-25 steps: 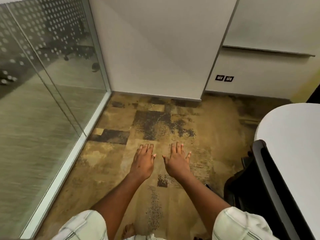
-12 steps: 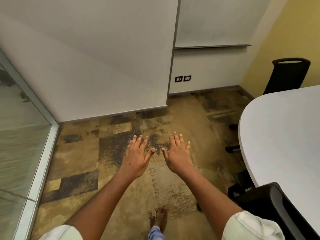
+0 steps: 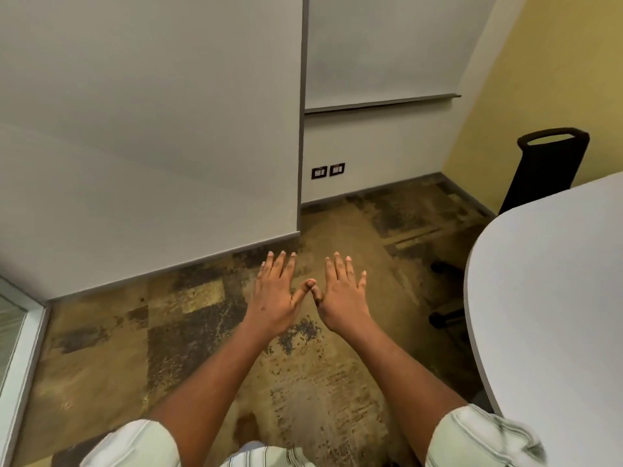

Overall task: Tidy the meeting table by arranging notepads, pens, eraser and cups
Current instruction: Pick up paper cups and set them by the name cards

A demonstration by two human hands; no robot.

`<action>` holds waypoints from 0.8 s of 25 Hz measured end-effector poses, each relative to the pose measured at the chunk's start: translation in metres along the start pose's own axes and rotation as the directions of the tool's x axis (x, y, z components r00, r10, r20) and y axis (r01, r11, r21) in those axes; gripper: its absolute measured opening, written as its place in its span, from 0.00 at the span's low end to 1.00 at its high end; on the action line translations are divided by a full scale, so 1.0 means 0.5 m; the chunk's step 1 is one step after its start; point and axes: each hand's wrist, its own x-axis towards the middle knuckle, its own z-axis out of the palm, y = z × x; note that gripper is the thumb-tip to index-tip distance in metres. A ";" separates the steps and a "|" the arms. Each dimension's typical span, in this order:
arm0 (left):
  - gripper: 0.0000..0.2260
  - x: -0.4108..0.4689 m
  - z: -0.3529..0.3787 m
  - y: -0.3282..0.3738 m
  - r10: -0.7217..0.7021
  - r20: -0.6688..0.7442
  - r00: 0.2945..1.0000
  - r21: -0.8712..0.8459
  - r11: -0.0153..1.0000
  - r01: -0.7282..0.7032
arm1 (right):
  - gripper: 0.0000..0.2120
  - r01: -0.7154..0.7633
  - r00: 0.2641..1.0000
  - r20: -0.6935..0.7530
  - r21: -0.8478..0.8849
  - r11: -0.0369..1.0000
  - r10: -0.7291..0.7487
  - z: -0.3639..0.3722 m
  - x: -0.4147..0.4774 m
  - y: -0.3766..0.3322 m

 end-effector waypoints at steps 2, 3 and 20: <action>0.40 0.118 0.021 -0.010 0.028 0.016 0.999 -0.026 0.999 -0.027 | 0.34 -0.049 0.999 -0.020 -0.016 0.999 0.048 -0.004 0.095 0.027; 0.40 0.178 0.032 -0.013 0.049 0.018 0.999 -0.037 0.998 -0.049 | 0.34 -0.069 0.997 -0.030 -0.014 0.998 0.068 -0.007 0.144 0.039; 0.41 1.025 0.195 0.098 0.457 0.158 0.876 -0.063 0.889 -0.453 | 0.34 -0.512 0.823 -0.249 0.067 0.857 0.511 -0.146 0.804 0.334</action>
